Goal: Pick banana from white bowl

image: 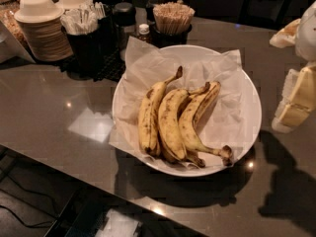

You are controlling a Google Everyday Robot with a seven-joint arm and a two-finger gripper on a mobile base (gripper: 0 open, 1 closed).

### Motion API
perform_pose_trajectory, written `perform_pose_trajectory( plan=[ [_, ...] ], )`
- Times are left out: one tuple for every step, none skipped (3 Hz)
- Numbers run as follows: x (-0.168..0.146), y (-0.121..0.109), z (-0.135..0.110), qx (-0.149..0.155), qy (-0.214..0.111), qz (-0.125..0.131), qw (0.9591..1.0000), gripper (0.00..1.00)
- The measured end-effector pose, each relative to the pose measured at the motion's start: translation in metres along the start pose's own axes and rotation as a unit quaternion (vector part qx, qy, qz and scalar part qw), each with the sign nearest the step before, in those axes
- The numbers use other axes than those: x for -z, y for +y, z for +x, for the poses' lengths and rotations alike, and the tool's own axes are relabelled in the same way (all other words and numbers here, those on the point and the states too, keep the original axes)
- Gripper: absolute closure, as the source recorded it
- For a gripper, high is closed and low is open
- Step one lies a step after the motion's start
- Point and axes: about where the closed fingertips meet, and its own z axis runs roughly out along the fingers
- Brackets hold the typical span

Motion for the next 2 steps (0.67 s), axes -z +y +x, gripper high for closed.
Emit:
perform_pose_trajectory(
  plan=[
    [0.011,0.004,-0.031,0.012,-0.054,-0.004,0.9985,0.0],
    [0.02,0.013,-0.068,0.022,-0.126,-0.023,0.9915,0.0]
  ],
)
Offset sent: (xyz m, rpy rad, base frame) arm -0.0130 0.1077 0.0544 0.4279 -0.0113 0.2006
